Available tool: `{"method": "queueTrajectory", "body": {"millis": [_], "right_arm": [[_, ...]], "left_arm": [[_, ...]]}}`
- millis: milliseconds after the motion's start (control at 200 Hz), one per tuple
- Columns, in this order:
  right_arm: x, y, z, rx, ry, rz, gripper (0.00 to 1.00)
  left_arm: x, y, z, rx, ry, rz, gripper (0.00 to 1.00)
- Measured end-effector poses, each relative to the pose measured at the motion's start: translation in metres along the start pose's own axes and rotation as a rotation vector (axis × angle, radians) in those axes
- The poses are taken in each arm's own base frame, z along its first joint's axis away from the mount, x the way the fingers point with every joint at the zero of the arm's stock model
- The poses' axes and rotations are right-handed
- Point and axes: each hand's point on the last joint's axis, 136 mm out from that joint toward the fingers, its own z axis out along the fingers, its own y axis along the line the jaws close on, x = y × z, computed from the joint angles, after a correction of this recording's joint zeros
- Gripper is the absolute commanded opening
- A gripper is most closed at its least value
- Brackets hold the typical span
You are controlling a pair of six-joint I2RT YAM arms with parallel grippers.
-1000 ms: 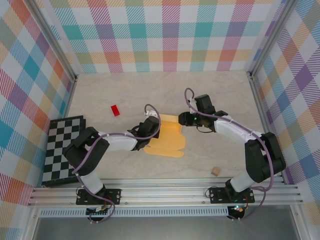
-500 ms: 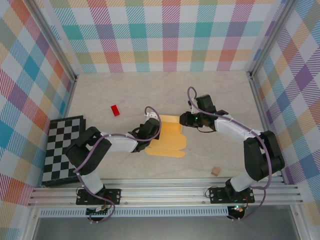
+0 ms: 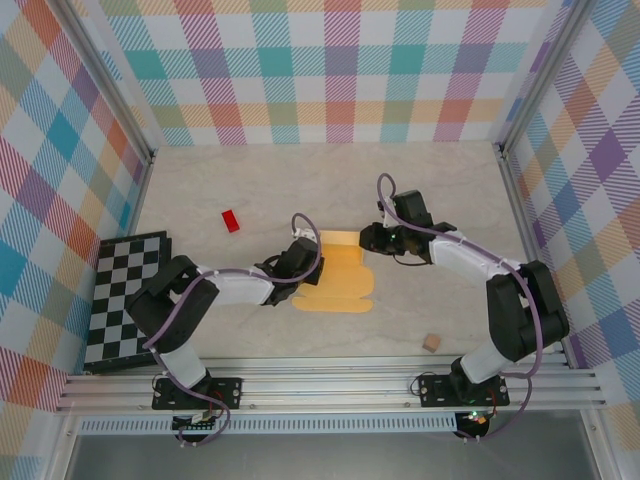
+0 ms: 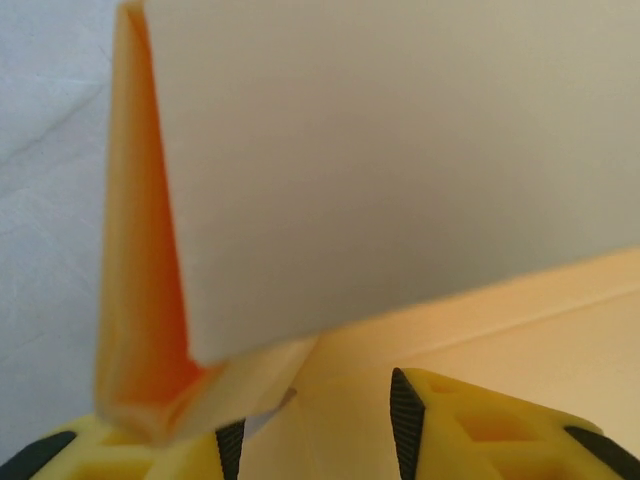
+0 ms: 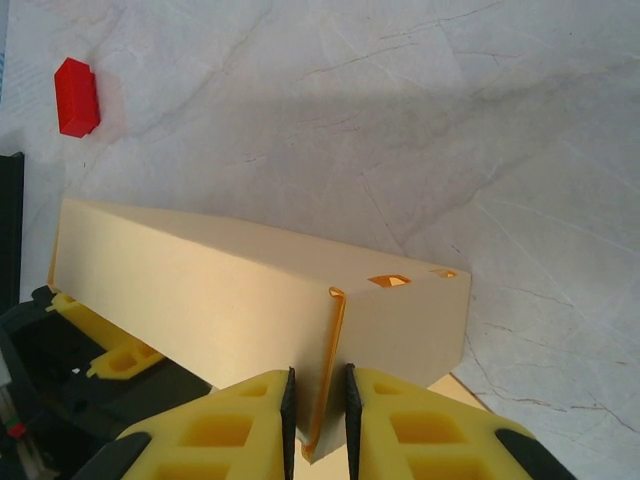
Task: Fold the paper box
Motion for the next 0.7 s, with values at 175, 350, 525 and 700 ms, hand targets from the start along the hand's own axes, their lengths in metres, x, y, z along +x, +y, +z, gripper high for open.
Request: {"method": "queueTrajectory", "body": {"millis": [175,350,525,700], "right_arm": [[-0.001,-0.001,-0.001,0.014,-0.009,-0.002,0.22],[-0.001,-0.002,-0.002,0.022,-0.011,-0.008,0.22],[-0.001,-0.002,-0.002,0.025,-0.012,-0.020,0.22],[-0.001,-0.002,-0.002,0.026,-0.012,-0.031,0.22]], "left_arm": [[-0.025,-0.005,-0.037,0.089,-0.031,-0.042,0.56],[-0.066,-0.002,-0.087,0.193,-0.087,-0.139,0.50],[-0.102,0.029,-0.088,0.223,-0.059,-0.342,0.42],[-0.080,0.029,-0.053,0.253,0.073,-0.447,0.43]]}}
